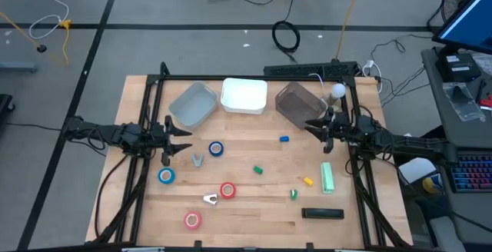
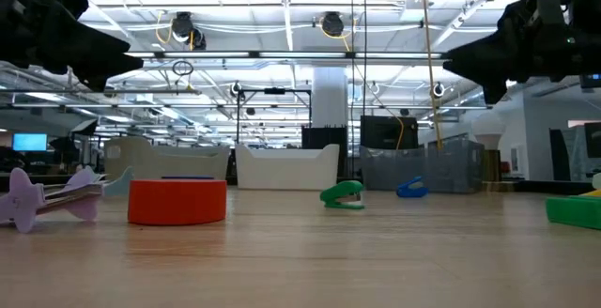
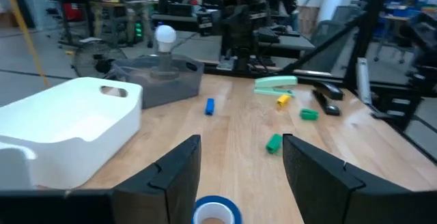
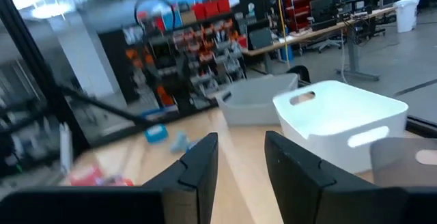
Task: Pick and place Stapler, Stapler remover, tape
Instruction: Put the light green stapler into the gray bin
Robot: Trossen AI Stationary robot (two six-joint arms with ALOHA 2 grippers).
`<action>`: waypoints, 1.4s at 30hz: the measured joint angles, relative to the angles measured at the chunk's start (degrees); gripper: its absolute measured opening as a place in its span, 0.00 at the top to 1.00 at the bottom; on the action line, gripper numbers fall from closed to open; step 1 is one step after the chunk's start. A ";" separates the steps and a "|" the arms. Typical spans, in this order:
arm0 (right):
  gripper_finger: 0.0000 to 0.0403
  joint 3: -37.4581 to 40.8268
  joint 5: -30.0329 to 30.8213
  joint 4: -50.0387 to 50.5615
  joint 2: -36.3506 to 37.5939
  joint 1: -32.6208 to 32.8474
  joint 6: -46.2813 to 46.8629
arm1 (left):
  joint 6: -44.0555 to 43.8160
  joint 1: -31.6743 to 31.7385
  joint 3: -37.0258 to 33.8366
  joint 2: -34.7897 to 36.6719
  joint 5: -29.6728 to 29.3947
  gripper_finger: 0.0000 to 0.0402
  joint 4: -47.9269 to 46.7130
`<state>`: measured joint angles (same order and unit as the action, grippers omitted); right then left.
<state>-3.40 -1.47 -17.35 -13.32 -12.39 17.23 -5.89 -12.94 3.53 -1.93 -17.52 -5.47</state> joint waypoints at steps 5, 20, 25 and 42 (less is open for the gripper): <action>0.71 0.00 0.78 -5.70 0.02 0.01 4.92 | 0.24 0.00 -0.13 0.01 -1.49 0.48 1.04; 0.71 0.00 -1.58 -21.73 -0.31 0.12 3.45 | -0.49 0.00 -0.11 -0.01 -1.53 0.48 2.66; 0.71 0.00 -1.63 -31.02 -0.29 0.12 3.25 | -0.59 0.01 -0.11 -0.01 -1.51 0.48 2.66; 0.71 -21.83 -1.56 9.51 -10.43 0.12 2.82 | -0.28 -0.01 -0.02 -0.01 -1.51 0.48 2.38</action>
<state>-25.23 -3.02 -7.83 -23.75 -12.27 20.05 -6.17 -12.95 3.51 -1.93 -19.03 -3.09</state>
